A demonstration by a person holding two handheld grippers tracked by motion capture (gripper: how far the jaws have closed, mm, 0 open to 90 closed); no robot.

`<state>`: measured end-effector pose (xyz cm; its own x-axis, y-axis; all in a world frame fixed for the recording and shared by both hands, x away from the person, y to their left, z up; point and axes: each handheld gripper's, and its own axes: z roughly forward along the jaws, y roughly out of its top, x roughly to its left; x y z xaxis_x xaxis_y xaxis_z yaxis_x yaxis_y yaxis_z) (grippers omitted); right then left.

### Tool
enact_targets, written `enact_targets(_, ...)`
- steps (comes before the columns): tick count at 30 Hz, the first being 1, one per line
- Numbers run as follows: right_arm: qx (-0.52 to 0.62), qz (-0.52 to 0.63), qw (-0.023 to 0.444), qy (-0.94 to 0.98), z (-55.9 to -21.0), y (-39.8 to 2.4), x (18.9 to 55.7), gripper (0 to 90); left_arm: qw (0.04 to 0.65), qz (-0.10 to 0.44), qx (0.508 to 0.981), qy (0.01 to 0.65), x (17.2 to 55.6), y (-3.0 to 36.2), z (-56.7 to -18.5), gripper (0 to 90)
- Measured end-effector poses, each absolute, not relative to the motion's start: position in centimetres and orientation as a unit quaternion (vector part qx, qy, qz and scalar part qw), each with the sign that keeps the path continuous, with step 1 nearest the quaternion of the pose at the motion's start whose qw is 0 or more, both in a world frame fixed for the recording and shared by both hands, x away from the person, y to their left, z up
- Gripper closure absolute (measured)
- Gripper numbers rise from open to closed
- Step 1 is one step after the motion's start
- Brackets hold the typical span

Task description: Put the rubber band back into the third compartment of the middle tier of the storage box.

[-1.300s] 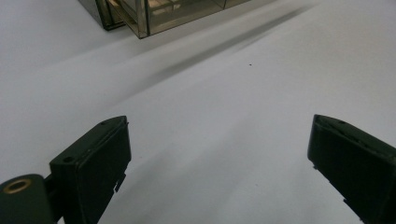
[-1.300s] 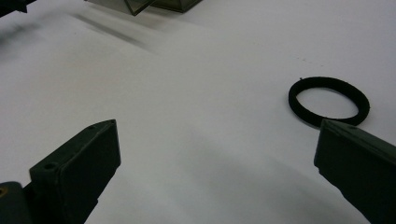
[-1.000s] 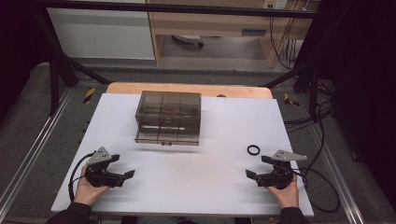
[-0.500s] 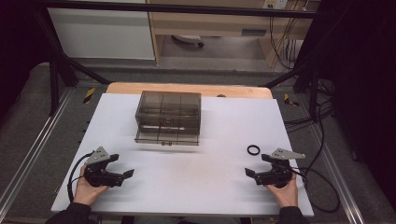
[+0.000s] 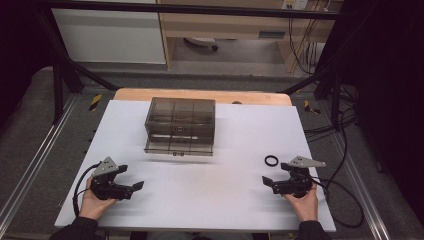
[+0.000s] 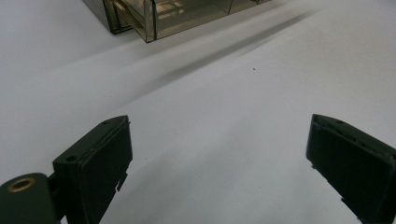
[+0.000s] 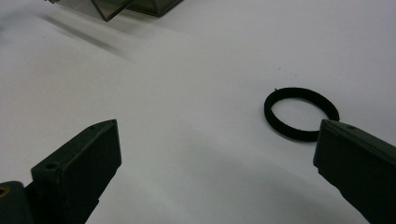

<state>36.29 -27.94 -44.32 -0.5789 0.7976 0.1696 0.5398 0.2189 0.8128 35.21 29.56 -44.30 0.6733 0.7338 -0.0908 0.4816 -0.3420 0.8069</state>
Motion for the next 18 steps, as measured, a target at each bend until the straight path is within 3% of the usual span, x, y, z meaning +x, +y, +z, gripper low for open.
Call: enact_targets(18, 0.443, 0.439, 0.165, 0.764, -43.5, -27.0, 38.0, 1.8, 0.433, 0.147, 0.806, 0.377, 35.2, 29.5, -44.3, 6.9)
